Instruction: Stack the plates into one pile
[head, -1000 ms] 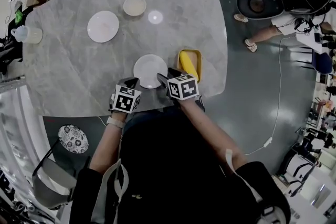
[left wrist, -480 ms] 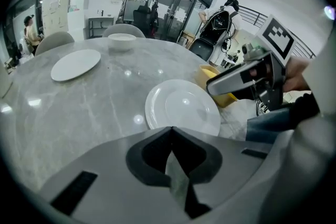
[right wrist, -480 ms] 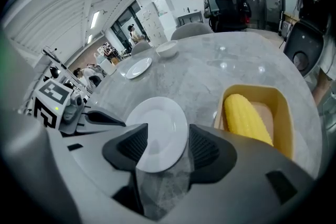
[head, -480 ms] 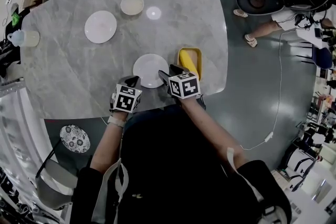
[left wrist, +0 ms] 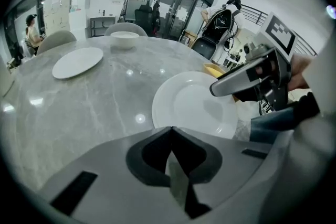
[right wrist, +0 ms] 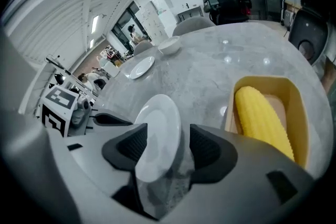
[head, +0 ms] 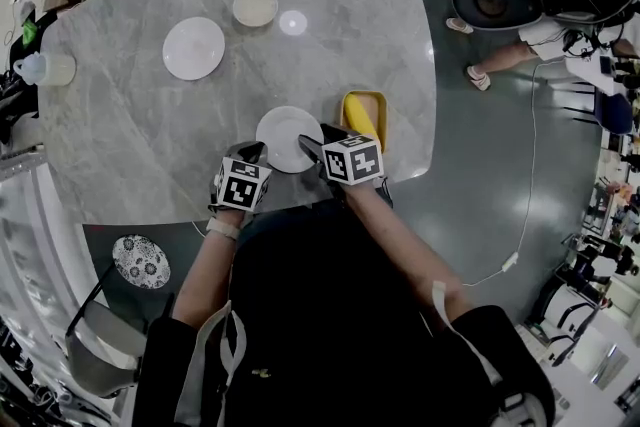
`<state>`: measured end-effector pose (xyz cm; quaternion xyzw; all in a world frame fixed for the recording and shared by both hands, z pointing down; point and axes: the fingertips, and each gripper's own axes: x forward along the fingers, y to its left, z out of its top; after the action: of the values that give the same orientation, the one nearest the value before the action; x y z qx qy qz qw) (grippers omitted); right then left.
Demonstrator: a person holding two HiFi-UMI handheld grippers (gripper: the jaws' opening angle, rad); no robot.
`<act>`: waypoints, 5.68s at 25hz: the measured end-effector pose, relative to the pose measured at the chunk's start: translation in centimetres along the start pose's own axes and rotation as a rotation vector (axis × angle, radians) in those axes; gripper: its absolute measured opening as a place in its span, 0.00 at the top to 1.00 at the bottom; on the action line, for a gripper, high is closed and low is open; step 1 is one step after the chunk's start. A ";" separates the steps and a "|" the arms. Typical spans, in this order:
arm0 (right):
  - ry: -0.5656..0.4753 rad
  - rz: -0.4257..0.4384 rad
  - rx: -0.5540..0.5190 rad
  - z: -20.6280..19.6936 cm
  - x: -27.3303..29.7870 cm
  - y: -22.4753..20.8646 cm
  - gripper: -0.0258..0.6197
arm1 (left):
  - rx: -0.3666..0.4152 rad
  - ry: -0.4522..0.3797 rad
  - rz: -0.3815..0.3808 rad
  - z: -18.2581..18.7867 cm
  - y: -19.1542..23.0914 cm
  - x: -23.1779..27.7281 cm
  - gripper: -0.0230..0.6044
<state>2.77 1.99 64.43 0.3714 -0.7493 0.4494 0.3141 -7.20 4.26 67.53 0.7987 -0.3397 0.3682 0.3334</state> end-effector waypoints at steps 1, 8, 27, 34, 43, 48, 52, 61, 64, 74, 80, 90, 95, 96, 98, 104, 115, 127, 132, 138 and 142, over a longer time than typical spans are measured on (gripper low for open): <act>0.005 0.007 0.003 0.0 0.1 0.1 0.59 | -0.006 -0.003 -0.007 0.0 0.0 -0.1 0.95; 0.040 0.023 -0.031 0.0 0.8 0.7 0.59 | -0.029 -0.018 -0.021 0.0 0.2 -0.3 0.95; 0.008 0.179 0.114 0.8 0.8 2.2 0.86 | -0.055 -0.099 -0.023 -0.1 0.6 -0.4 0.95; -0.055 0.215 0.164 1.8 0.3 2.9 0.88 | -0.111 -0.108 -0.017 -0.2 1.0 -0.8 0.95; -0.086 0.265 0.224 3.8 0.6 4.4 0.88 | -0.207 -0.158 0.054 -1.1 3.1 -3.6 0.95; -0.106 0.302 0.255 5.8 1.2 5.2 0.88 | -0.260 -0.179 0.096 -2.3 4.1 -4.8 0.95; -0.123 0.331 0.268 8.4 2.5 6.5 0.88 | -0.302 -0.186 0.118 -3.3 5.3 -5.7 0.95; -0.153 0.400 0.361 13.6 6.7 9.1 0.88 | -0.349 -0.203 0.177 -5.3 7.8 -7.5 0.95; -0.157 0.415 0.389 15.1 8.1 9.7 0.88 | -0.367 -0.199 0.182 -5.9 8.2 -7.6 0.95; -0.171 0.433 0.493 20.3 12.8 10.3 0.88 | -0.407 -0.185 0.182 -6.6 8.8 -7.3 0.95; -0.146 0.436 0.504 21.6 15.3 11.3 0.88 | -0.439 -0.182 0.192 -7.1 9.8 -7.2 0.95; -0.164 0.401 0.485 23.7 17.5 11.1 0.88 | -0.456 -0.171 0.186 -7.0 10.6 -7.0 0.95; -0.186 0.363 0.419 24.7 17.9 10.8 0.88 | -0.464 -0.165 0.175 -7.4 10.5 -7.1 0.95; -0.188 0.352 0.393 24.9 17.9 10.8 0.88 | -0.460 -0.163 0.175 -7.5 10.5 -7.1 0.95; -0.189 0.325 0.336 25.1 17.9 10.7 0.87 | -0.458 -0.162 0.176 -7.7 10.5 -7.1 0.95; -0.202 0.259 0.231 25.7 17.3 9.7 0.68 | -0.465 -0.153 0.182 -8.1 10.4 -7.0 0.95; -0.144 0.105 0.009 24.4 16.6 8.2 0.58 | -0.456 -0.144 0.168 -8.1 9.4 -6.7 0.95; -0.147 0.184 0.003 24.1 17.4 10.2 0.54 | -0.460 -0.159 0.184 -8.5 9.1 -7.6 0.95; -0.159 0.175 -0.041 24.3 16.8 10.4 0.54 | -0.465 -0.173 0.196 -9.0 8.9 -8.4 0.95; -0.180 0.198 -0.110 23.6 14.1 11.8 0.54 | -0.455 -0.187 0.203 -9.0 8.2 -8.9 0.95; -0.187 0.235 -0.169 22.5 11.3 12.6 0.55 | -0.442 -0.201 0.214 -8.3 7.4 -9.2 0.95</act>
<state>-16.81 -17.53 59.01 0.2935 -0.8486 0.3822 0.2183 -20.61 9.44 66.33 0.6985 -0.5260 0.2371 0.4234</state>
